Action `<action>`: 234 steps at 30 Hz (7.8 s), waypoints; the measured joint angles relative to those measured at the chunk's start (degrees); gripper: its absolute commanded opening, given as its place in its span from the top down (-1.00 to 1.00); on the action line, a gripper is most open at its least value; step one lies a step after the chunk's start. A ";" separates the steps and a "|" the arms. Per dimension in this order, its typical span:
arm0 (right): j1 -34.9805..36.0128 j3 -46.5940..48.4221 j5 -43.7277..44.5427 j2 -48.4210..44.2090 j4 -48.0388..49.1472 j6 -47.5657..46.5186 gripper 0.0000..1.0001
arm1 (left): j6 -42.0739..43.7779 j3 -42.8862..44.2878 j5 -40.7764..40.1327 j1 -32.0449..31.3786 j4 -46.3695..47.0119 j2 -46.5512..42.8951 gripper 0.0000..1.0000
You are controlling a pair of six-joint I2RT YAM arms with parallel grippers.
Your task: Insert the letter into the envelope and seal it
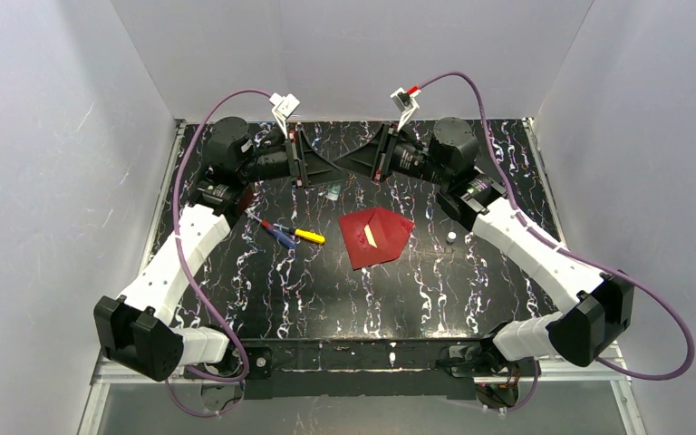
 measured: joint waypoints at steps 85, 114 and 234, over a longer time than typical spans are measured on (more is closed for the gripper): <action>0.76 -0.20 -23.17 9.33 47.28 22.84 0.00 | -8.74 10.51 11.87 3.26 21.44 1.73 1.00; 8.74 2.10 19.89 5.20 0.46 -12.87 -0.43 | -11.87 -6.12 -28.92 3.78 15.04 -5.46 1.00; 7.50 6.03 -22.27 2.82 10.58 -8.33 0.97 | -5.05 -0.92 12.63 6.49 24.90 -9.27 1.00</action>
